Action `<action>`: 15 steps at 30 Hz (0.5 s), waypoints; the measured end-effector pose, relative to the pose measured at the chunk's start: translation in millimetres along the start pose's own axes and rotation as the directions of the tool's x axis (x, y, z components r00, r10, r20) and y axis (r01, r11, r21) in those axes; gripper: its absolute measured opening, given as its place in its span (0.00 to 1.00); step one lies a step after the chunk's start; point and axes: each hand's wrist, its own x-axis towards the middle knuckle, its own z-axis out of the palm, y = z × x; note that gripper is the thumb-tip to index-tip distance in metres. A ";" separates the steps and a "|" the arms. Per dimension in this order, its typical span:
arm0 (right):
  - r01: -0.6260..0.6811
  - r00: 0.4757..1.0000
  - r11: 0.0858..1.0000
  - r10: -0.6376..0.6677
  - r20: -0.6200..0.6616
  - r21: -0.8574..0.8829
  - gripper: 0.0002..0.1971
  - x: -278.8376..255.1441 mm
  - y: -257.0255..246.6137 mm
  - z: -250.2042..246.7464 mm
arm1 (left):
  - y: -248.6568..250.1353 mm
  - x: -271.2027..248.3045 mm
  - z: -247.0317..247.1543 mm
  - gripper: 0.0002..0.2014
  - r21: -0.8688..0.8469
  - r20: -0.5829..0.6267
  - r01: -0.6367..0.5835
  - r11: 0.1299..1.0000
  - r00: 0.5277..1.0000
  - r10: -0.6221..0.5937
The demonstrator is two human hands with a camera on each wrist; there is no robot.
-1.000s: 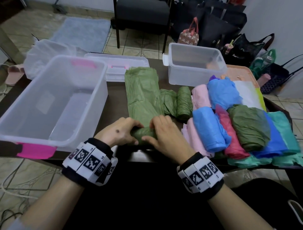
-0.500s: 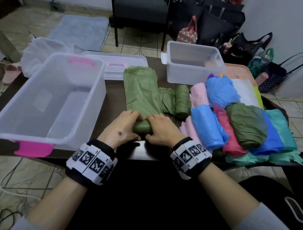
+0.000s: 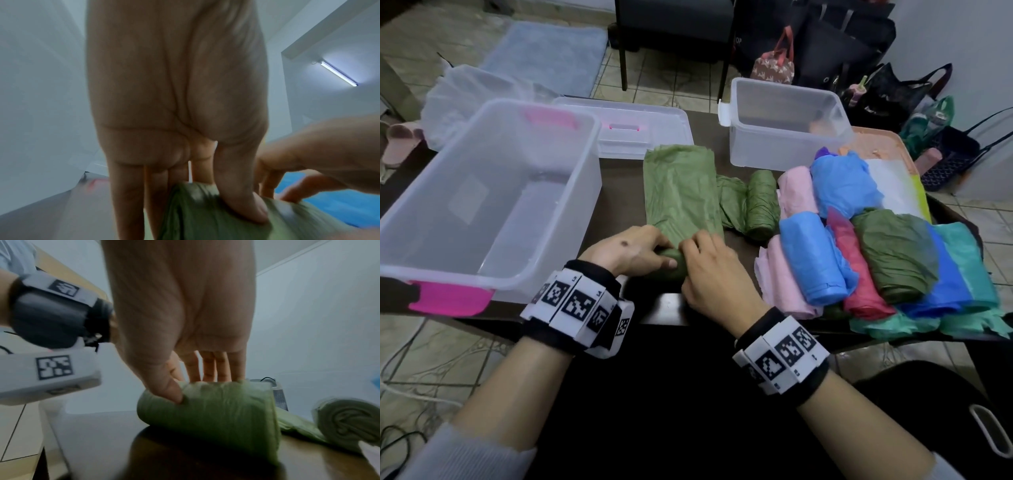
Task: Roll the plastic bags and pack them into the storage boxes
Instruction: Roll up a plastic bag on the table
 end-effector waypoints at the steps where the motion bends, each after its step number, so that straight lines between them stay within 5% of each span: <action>1: -0.011 1.000 1.000 0.011 -0.014 0.012 0.14 -0.3 -2.3 2.8 | 0.3 3.1 -1.5 0.16 0.001 0.010 0.010 1.000 1.000 -0.010; 5: -0.034 0.996 0.998 0.038 0.080 -0.050 0.24 5.2 -5.4 10.7 | -0.8 8.6 -3.1 0.22 -0.039 -0.159 0.028 0.999 0.987 -0.034; 8: -0.048 0.991 0.997 0.056 0.125 -0.066 0.25 14.0 -3.7 8.7 | 2.2 5.2 2.2 0.09 -0.033 -0.361 -0.054 0.998 0.932 0.038; 10: -0.044 0.981 0.998 0.050 0.186 -0.036 0.25 21.1 -0.2 4.3 | 2.3 2.2 6.2 0.09 -0.023 -0.364 -0.085 0.996 0.928 0.071; 15: -0.116 0.941 0.984 0.066 0.332 0.132 0.31 38.2 14.4 -10.2 | 1.1 -1.4 13.2 0.30 0.148 -0.268 -0.051 0.988 0.959 0.090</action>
